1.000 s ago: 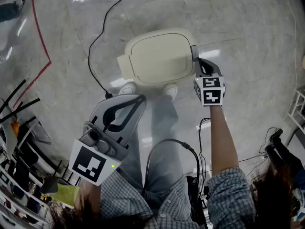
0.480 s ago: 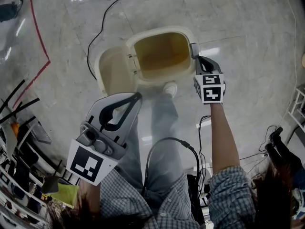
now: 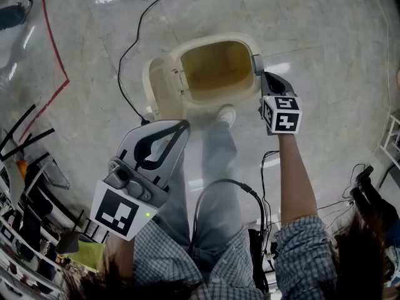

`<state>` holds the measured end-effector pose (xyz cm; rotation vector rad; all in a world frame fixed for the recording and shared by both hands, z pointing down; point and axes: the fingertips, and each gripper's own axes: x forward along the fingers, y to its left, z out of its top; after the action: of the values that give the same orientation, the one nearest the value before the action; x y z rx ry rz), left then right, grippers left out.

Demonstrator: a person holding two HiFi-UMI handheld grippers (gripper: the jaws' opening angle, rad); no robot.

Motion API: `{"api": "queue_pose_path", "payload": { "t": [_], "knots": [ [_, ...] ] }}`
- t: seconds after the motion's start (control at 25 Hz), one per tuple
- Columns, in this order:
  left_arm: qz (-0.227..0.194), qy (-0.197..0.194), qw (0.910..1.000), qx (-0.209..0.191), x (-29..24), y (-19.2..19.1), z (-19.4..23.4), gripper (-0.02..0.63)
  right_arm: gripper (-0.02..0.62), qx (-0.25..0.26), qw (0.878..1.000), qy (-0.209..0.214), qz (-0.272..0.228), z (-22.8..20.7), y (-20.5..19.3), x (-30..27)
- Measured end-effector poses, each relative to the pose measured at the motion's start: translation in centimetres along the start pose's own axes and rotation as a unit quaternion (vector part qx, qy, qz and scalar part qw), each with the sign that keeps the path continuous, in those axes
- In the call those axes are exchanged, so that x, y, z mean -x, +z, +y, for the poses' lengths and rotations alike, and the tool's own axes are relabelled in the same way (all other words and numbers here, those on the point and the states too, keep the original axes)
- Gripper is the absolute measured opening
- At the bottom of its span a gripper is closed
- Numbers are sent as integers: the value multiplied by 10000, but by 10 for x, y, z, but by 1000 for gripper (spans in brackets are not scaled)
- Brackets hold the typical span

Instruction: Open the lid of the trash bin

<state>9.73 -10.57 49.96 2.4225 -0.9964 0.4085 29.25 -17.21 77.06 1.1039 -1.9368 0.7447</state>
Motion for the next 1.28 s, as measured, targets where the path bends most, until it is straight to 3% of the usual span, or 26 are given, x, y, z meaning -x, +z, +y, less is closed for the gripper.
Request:
{"api": "queue_pose_path", "payload": {
  "t": [0.12, 0.32, 1.04, 1.28],
  "knots": [
    [-19, -1, 10000, -43, 5, 4, 0, -3, 17, -426, 9984, -183, -315, -7, 10, 13],
    [-42, -57, 9999, -139, 14, 12, -2, -2, 17, -674, 9943, -383, -733, -8, 30, 41],
    [-322, -284, 9968, -672, 69, 85, -26, -2, 17, -731, 9780, -598, -1862, 39, 105, 190],
    [-408, -362, 9946, -884, 90, 115, -35, -3, 17, -474, 9739, -615, -2133, 56, 134, 244]
  ]
}}
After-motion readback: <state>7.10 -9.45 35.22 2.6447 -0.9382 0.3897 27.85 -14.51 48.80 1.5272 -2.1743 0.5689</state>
